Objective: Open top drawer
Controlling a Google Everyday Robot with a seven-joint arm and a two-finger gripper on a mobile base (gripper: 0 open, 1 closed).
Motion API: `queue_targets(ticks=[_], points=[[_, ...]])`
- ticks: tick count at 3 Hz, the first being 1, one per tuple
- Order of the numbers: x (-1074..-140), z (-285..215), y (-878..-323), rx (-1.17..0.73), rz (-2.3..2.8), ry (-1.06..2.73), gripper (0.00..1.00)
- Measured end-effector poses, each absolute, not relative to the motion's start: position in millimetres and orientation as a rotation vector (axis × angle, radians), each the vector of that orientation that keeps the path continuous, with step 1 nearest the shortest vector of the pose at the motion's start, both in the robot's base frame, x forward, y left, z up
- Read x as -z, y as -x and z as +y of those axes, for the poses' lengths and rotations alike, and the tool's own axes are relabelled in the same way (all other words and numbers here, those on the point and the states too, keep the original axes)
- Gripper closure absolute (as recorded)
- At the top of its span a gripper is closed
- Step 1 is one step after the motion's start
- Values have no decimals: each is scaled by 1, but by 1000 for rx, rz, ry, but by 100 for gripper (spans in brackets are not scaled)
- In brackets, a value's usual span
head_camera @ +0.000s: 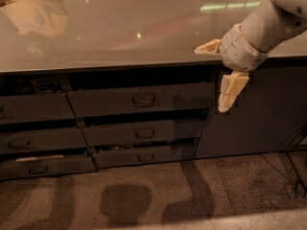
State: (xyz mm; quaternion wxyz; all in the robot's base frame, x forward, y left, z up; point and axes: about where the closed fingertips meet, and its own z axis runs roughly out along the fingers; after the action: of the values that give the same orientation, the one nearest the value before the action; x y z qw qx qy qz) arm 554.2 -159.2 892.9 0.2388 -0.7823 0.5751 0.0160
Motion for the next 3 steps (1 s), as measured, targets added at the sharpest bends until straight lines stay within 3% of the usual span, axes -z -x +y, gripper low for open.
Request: queue_targets(ticks=[2,3], points=[[-898,-151,-554,-75,1522,2140,0],[-863,-177,-583,-110,1622,2127,0]])
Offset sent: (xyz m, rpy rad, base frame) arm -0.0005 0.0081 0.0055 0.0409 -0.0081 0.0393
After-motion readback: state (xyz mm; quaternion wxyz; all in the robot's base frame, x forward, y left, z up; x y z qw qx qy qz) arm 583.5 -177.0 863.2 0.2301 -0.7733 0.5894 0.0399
